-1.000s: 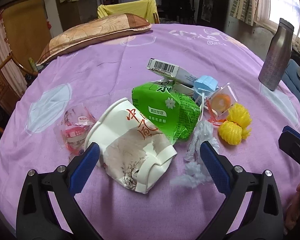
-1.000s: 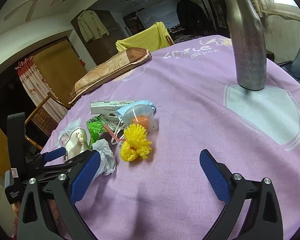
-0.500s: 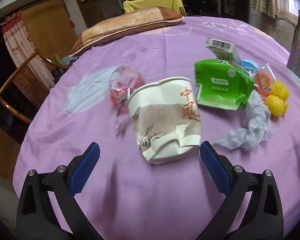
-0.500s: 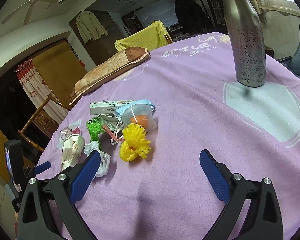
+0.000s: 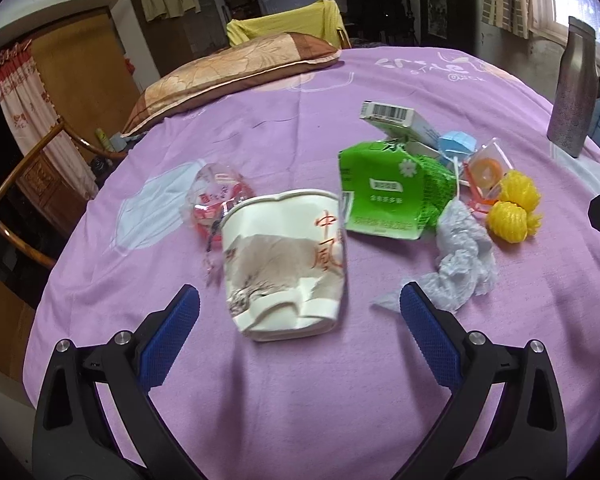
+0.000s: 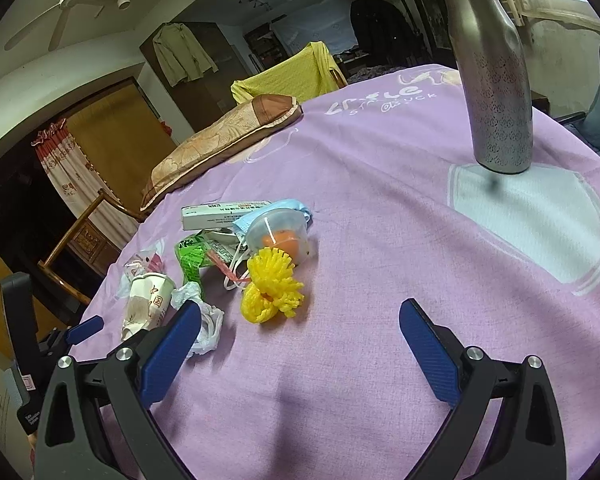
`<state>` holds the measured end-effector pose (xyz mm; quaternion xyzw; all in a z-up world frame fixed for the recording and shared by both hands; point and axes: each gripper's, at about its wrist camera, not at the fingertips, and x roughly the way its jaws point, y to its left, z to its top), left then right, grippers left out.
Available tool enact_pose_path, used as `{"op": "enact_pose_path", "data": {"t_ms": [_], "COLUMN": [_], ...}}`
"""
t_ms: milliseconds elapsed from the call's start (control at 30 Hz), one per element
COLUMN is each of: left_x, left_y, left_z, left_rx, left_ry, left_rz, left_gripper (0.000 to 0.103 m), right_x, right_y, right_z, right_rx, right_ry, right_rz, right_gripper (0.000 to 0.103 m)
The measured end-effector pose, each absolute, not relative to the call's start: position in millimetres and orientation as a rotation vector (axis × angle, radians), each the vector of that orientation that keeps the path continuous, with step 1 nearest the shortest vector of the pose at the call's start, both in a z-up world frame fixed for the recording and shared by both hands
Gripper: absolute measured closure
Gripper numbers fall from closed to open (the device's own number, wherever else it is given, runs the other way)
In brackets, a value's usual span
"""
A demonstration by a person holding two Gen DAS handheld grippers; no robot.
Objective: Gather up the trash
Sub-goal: 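Bring both tools back over the paper cup and green packet, then grasp the white paper cup with the left tool while the right tool grasps crumpled clear plastic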
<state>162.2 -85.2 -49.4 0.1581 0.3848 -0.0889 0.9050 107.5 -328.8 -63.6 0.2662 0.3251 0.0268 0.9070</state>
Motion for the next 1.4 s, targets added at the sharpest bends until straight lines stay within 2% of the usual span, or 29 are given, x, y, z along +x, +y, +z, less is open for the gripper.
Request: {"op": "enact_pose_path", "data": {"t_ms": [300, 667, 900, 1167, 1233, 1267, 1300, 1400], "left_x": [180.6, 177.0, 187.5, 213.1, 211.9, 210.2, 209.1, 202.1], "left_y": [-91.0, -1.1, -34.5, -31.3, -29.5, -29.0, -28.9, -30.6], "left_z": [-58.5, -46.9, -50.0, -66.2, -64.2, -62.5, -61.8, -56.4], "left_rx": [0.314, 0.220, 0.216, 0.117, 0.101, 0.094, 0.094, 0.104], "left_ry": [0.844, 0.861, 0.853, 0.956, 0.947, 0.936, 0.933, 0.895], "left_rz": [-0.212, -0.075, -0.239, -0.316, -0.330, -0.339, -0.350, -0.361], "left_gripper": [0.006, 0.006, 0.006, 0.006, 0.010, 0.019, 0.023, 0.026], "right_x": [107.1, 107.2, 107.7, 107.5, 107.4, 107.5, 107.4, 108.2], "right_y": [-329.7, -327.1, -328.7, -329.3, -329.6, -329.4, -328.8, -323.9], "right_z": [-64.6, -63.9, -64.9, -65.3, -65.0, -65.0, -64.9, -64.2], "right_rx": [0.556, 0.546, 0.556, 0.558, 0.557, 0.555, 0.552, 0.525], "right_ry": [0.671, 0.663, 0.674, 0.676, 0.676, 0.677, 0.677, 0.682], "right_rz": [0.058, 0.052, 0.054, 0.054, 0.053, 0.053, 0.053, 0.053], "right_gripper": [0.005, 0.005, 0.005, 0.005, 0.005, 0.005, 0.005, 0.005]}}
